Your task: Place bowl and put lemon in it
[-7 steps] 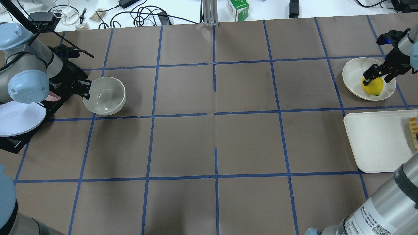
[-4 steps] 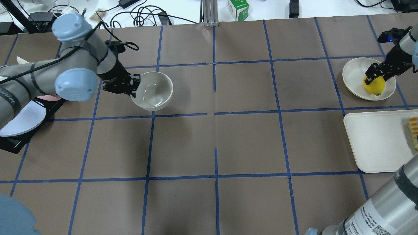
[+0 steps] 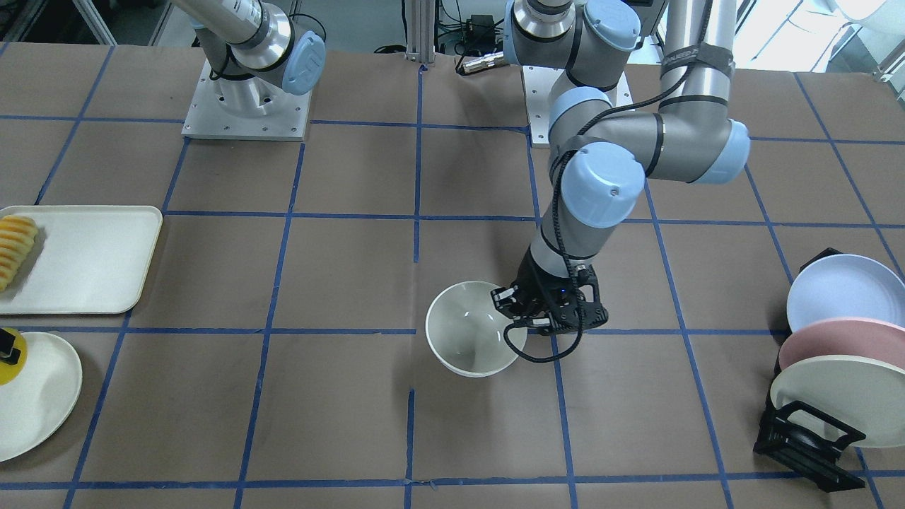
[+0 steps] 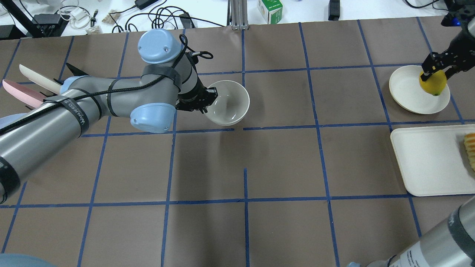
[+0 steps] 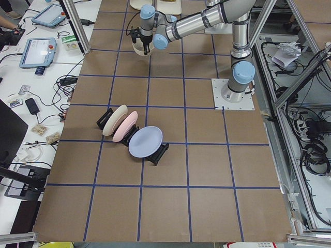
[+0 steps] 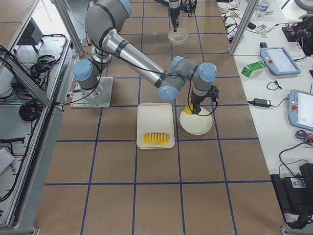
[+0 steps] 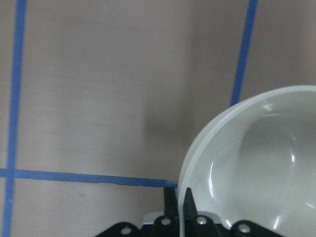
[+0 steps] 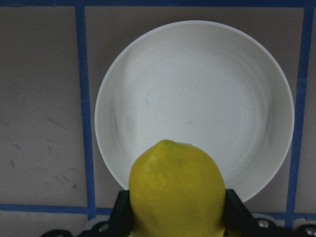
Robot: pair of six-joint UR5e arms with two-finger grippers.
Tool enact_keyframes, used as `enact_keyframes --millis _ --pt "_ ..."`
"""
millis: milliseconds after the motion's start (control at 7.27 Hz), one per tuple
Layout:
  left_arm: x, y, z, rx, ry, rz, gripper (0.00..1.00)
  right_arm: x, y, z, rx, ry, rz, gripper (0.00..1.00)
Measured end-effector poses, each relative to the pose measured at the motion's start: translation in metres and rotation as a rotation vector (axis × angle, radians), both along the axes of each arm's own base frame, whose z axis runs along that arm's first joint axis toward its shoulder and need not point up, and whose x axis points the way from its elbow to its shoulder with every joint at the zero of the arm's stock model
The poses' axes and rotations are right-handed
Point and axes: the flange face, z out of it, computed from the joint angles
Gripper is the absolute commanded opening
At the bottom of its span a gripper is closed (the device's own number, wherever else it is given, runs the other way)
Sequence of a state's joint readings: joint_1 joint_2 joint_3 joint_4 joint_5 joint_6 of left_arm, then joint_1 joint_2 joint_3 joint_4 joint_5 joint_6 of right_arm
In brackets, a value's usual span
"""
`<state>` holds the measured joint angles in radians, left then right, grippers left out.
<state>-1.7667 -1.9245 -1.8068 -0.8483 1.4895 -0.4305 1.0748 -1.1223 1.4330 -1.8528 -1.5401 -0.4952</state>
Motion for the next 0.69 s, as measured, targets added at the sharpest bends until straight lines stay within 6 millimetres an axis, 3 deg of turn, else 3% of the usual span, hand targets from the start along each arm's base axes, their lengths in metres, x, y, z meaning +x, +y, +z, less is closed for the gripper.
enact_keyframes --millis 138,275,412,688 --pt "-0.013 0.011 -0.012 0.007 -0.001 -0.009 0.01 0.028 -0.003 0.023 0.015 -0.006 -0.022 0.00" --pt "-0.019 0.016 -0.019 0.008 0.002 -0.015 0.30 0.059 -0.003 0.044 0.027 -0.016 -0.050 0.00" --pt "-0.021 0.018 -0.023 0.010 0.004 -0.016 0.99 0.096 -0.002 0.063 0.030 -0.028 -0.069 0.00" --pt "-0.020 0.014 -0.027 0.011 0.000 -0.024 1.00 0.170 0.004 0.088 0.028 -0.035 -0.086 0.00"
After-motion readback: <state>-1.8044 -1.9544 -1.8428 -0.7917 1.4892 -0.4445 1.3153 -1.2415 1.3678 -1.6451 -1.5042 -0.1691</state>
